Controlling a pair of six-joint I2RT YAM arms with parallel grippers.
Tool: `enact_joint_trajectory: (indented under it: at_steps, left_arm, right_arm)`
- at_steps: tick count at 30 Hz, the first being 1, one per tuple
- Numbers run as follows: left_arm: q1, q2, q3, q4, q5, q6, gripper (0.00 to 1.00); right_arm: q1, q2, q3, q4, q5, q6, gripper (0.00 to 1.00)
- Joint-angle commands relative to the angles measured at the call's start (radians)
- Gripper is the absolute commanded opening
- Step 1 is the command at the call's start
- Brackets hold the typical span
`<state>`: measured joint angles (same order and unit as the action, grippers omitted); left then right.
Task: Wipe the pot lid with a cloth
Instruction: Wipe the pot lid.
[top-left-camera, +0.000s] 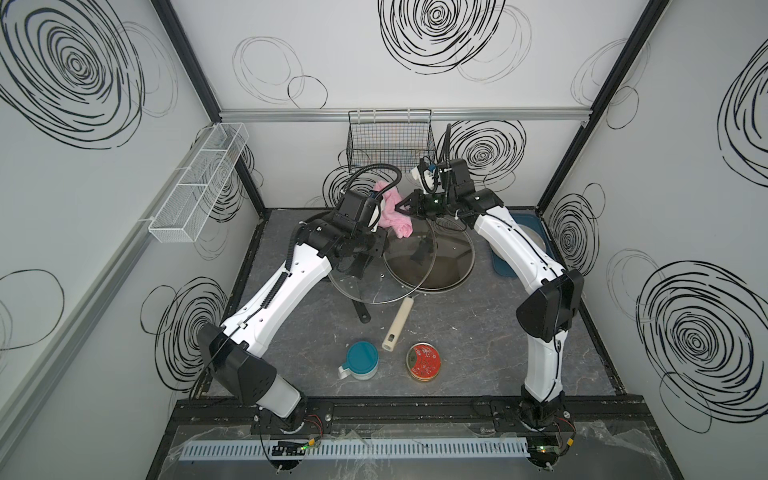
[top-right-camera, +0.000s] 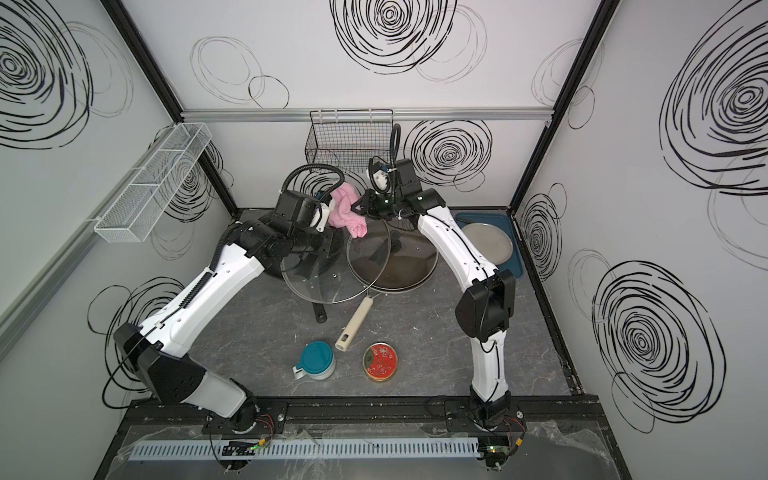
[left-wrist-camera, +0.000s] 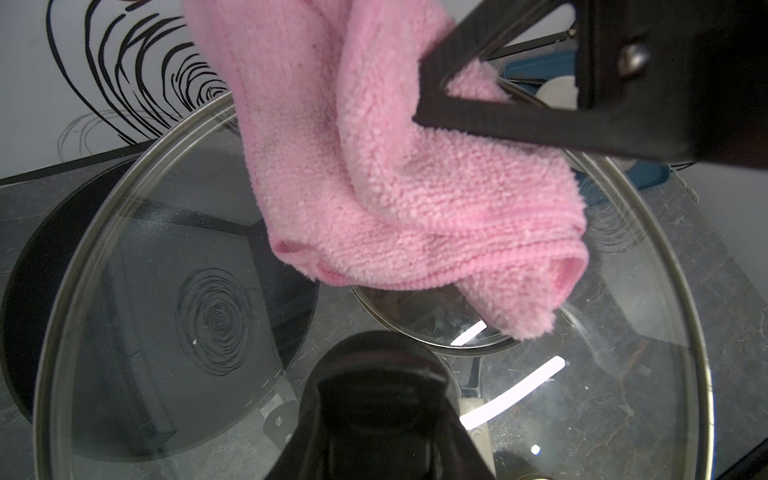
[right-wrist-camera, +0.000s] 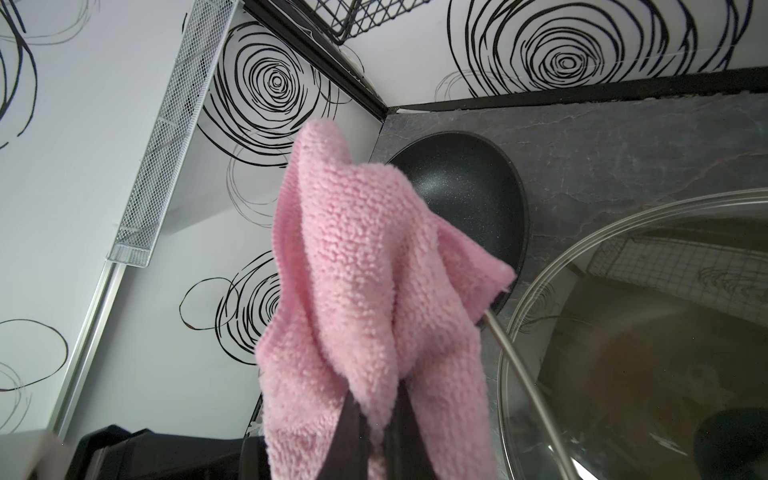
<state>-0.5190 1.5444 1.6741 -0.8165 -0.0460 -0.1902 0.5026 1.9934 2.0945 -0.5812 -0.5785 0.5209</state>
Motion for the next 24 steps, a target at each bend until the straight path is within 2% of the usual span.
enact_joint_trajectory:
  at_steps: [1, 15, 24]
  left_arm:
    - [0.024, -0.035, 0.081, 0.156, -0.024, 0.001, 0.00]
    - [0.056, 0.009, 0.140, 0.148, -0.082, -0.005, 0.00]
    - [0.065, 0.043, 0.188, 0.151, -0.100, -0.019, 0.00]
  right_arm:
    - [-0.013, -0.079, -0.057, 0.001, 0.022, -0.022, 0.00]
    - [-0.005, -0.302, -0.346, 0.070, 0.046, 0.019, 0.00]
    - [0.061, -0.467, -0.563, 0.145, 0.080, 0.086, 0.00]
